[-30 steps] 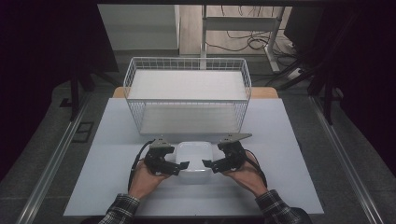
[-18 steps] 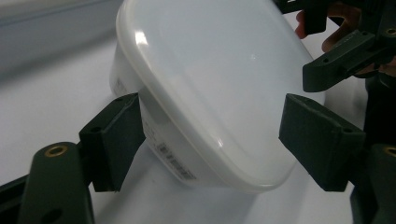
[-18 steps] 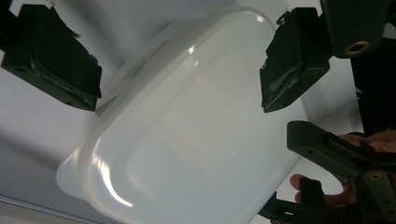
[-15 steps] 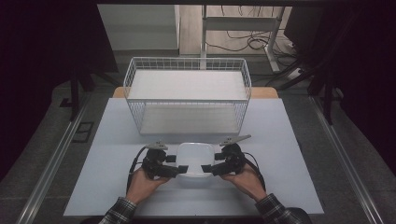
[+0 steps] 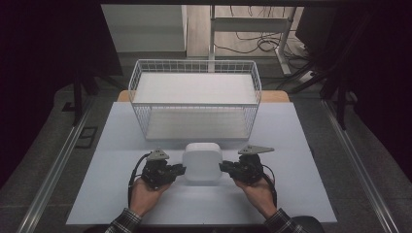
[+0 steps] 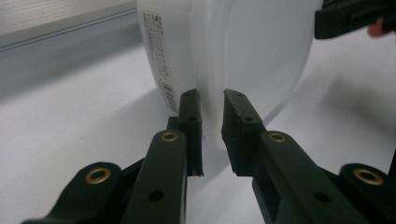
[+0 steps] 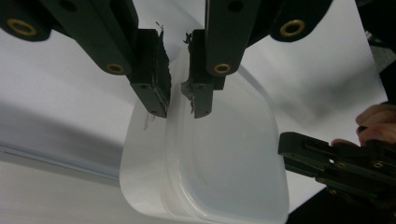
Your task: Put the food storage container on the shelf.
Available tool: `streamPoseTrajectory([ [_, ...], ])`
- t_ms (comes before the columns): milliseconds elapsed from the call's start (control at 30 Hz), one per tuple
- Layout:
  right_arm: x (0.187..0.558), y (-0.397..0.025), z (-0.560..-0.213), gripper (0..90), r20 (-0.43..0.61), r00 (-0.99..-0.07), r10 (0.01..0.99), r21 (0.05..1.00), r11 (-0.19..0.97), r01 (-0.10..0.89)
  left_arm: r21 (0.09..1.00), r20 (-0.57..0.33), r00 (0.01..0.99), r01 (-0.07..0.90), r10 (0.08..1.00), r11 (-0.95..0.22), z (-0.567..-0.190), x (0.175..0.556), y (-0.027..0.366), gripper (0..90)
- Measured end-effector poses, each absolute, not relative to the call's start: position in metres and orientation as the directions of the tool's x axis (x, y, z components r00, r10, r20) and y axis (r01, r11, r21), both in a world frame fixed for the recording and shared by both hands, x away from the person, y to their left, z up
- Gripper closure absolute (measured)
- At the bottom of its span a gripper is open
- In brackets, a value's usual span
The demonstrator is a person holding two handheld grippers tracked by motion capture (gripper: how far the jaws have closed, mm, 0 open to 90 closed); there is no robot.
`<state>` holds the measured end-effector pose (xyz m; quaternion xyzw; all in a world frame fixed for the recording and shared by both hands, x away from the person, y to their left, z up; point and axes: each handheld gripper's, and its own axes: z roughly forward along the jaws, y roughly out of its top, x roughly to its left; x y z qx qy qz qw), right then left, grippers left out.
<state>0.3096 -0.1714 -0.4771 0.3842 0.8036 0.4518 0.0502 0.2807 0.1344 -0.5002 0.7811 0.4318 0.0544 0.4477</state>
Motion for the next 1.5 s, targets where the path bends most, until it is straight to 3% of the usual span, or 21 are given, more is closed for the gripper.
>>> streamPoseTrajectory([
  [400, 0.321, -0.171, -0.470, 78.0, 0.251, -0.705, 0.663, 0.797, 0.272, 0.539, 0.790, -0.299, 0.605, 0.591, 0.738, -0.165, -0.491, 0.293, 0.136, 78.8],
  [700, 0.350, -0.162, -0.463, 77.7, 0.227, -0.702, 0.675, 0.812, 0.268, 0.519, 0.798, -0.284, 0.583, 0.584, 0.761, -0.150, -0.482, 0.322, 0.141, 78.7],
  [1067, 0.392, -0.154, -0.477, 76.7, 0.255, -0.663, 0.704, 0.801, 0.231, 0.553, 0.783, -0.311, 0.536, 0.613, 0.785, -0.108, -0.492, 0.358, 0.140, 78.4],
  [1500, 0.410, -0.155, -0.483, 75.8, 0.284, -0.646, 0.708, 0.794, 0.204, 0.573, 0.772, -0.333, 0.519, 0.630, 0.787, -0.089, -0.503, 0.373, 0.138, 77.0],
])
